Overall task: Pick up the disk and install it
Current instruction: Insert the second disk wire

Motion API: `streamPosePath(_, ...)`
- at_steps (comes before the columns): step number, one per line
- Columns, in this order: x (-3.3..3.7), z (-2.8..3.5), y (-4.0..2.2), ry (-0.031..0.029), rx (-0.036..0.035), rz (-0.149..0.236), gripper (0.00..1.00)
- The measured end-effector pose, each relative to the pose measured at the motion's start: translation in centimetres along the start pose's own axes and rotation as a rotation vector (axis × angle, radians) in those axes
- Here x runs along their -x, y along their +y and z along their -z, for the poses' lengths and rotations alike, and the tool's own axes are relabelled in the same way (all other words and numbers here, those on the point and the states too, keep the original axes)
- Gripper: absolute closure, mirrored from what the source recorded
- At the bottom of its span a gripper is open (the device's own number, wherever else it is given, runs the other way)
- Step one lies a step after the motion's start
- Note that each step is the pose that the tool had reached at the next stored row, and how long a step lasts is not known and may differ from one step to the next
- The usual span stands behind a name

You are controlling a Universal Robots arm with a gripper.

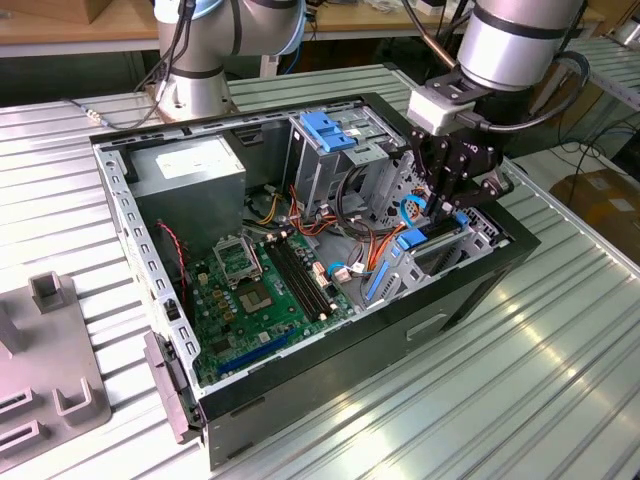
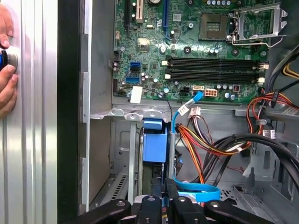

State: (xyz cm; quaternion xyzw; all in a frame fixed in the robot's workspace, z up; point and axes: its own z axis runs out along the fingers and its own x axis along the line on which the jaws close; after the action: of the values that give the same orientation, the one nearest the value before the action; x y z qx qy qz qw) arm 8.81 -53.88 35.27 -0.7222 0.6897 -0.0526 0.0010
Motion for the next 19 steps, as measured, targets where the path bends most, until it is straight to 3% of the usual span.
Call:
streamPosePath(3, -0.29, -0.03, 0.21, -0.0219, -0.0106, -0.002, 0.84)
streamPosePath(7, -0.89, -0.16, 0.49, -0.0346, -0.0207, -0.004, 0.84)
streamPosePath(12, -1.09, -0.38, 0.54, -0.0356, -0.0254, -0.009, 0.84)
streamPosePath(19, -1.09, -0.42, 0.55, -0.0375, -0.0256, -0.012, 0.84)
